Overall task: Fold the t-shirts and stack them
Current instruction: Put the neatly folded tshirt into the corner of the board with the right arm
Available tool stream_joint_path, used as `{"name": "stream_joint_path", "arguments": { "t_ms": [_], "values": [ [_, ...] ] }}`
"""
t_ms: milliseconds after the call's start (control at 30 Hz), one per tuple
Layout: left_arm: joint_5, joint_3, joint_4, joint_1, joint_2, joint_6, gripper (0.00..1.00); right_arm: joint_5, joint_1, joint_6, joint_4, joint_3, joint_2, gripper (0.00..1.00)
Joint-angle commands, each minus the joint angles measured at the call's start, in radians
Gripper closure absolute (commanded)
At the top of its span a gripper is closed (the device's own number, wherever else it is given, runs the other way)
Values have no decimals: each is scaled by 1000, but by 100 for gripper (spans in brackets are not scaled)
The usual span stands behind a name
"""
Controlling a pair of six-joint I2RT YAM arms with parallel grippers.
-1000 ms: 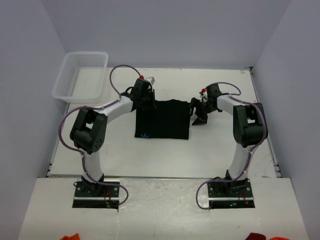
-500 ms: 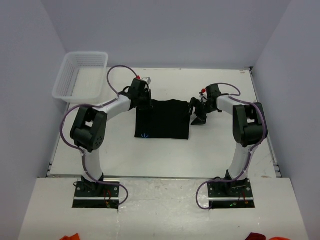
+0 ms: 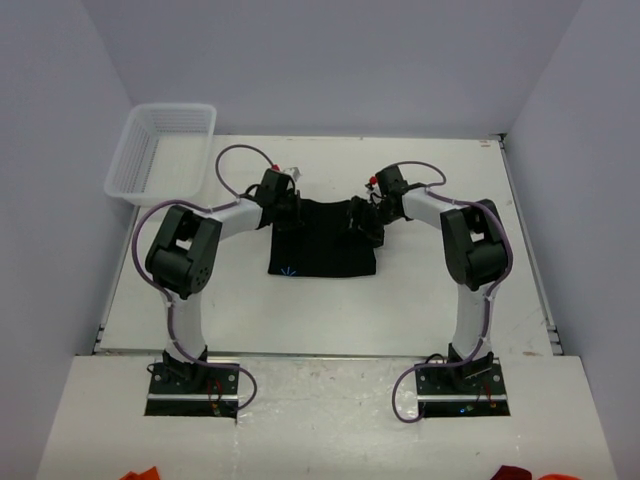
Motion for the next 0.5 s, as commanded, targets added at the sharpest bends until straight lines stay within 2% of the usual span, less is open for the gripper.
{"name": "stream_joint_path", "arguments": {
  "t_ms": [0,100,133,233,367,467],
  "values": [
    [16,-40,-14,0,-18,5,100,140,15,0,-25,-23,66,31],
    [41,-55,-3,1,-33,5,100,146,15,-5,-53,-5,76,51],
    [47,-60,6,1,-39,2,100,146,16,-9,-56,6,78,69],
    [53,-74,12,1,-50,2,100,178,21,-14,-84,25,79,90],
    [61,-106,27,1,-76,4,100,237,28,-18,-143,54,70,100],
    [79,-136,52,0,-105,12,100,318,36,-35,-200,86,46,100]
  ]
}}
